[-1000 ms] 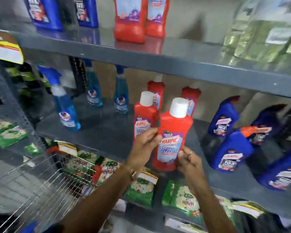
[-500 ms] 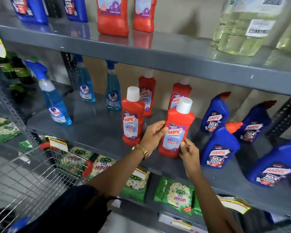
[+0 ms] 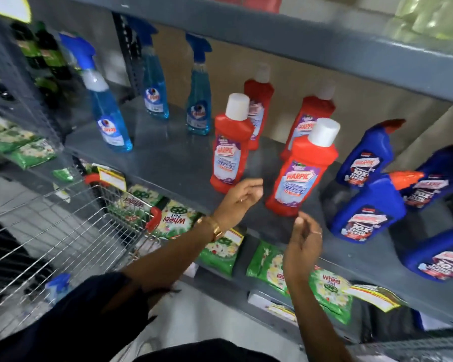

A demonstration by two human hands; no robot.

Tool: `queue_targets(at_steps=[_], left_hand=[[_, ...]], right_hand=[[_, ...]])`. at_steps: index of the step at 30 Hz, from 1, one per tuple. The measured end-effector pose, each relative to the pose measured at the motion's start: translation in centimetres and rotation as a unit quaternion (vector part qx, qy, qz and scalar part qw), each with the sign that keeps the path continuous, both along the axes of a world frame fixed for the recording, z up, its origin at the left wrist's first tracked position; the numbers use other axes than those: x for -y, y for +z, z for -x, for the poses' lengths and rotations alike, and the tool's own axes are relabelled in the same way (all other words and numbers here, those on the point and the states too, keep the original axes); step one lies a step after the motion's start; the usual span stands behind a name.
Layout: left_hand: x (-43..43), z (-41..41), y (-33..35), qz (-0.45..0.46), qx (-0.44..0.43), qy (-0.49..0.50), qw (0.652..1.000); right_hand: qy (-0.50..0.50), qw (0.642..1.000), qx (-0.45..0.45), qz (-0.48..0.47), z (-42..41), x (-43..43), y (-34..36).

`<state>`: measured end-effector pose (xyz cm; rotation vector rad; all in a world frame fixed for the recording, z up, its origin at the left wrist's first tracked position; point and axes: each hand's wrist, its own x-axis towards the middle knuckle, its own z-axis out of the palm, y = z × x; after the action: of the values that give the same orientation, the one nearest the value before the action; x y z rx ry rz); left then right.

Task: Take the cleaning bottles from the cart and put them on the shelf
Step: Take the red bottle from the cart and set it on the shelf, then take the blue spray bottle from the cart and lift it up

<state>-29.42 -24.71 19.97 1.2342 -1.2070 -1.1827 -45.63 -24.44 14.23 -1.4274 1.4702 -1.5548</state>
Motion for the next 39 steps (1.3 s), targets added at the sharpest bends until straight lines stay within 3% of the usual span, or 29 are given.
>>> queue_targets(at_steps=[5,9,13,16,20,23,29,32,36,39], left_hand=[[-7.6,-7.3,-2.4,-0.028,-0.072,0.028,0.997],[-14.1,-15.8,-5.0,-0.066,-0.059,0.202,0.975],[-20.6,-24.1,-10.0,-0.166,-0.079,0.356,0.916],[-25.1,-28.7,-14.9,-0.275,-0.061,0.436,0.855],[-30.0,-31.9,-22.1,-0.464,0.009,0.429,0.775],[-31.3,-31.5,-25.2,-0.513,0.095,0.362,0.773],[-32.9,-31.9,-31.1,-0.557,0.075,0.368,0.741],[-32.3,-32.0,-32.6,-0.558,0.055,0.356,0.747],[-32.1,-32.5,-33.7,-0.603,0.032,0.371,0.705],[-32.5,-33.2,-34.5,-0.615,0.005,0.333,0.715]], right_hand=[[0.13,0.991,-0.037,-0.01,-7.0,-4.7,-0.5],[0.305,0.946,-0.11,-0.021,-15.4,-7.4,-0.7],[0.435,0.883,-0.172,-0.042,-24.6,-10.3,-2.1],[0.489,0.825,-0.272,-0.075,-31.0,-12.7,-4.7],[0.514,0.701,-0.478,-0.129,-36.7,-15.8,-8.6],[0.459,0.634,-0.605,-0.144,-36.9,-16.2,-10.1],[0.418,0.632,-0.645,-0.094,-37.4,-16.2,-11.6],[0.419,0.611,-0.667,-0.076,-37.5,-16.1,-12.4],[0.424,0.599,-0.676,-0.067,-37.6,-16.0,-12.5],[0.433,0.591,-0.679,-0.054,-37.4,-16.2,-12.3]])
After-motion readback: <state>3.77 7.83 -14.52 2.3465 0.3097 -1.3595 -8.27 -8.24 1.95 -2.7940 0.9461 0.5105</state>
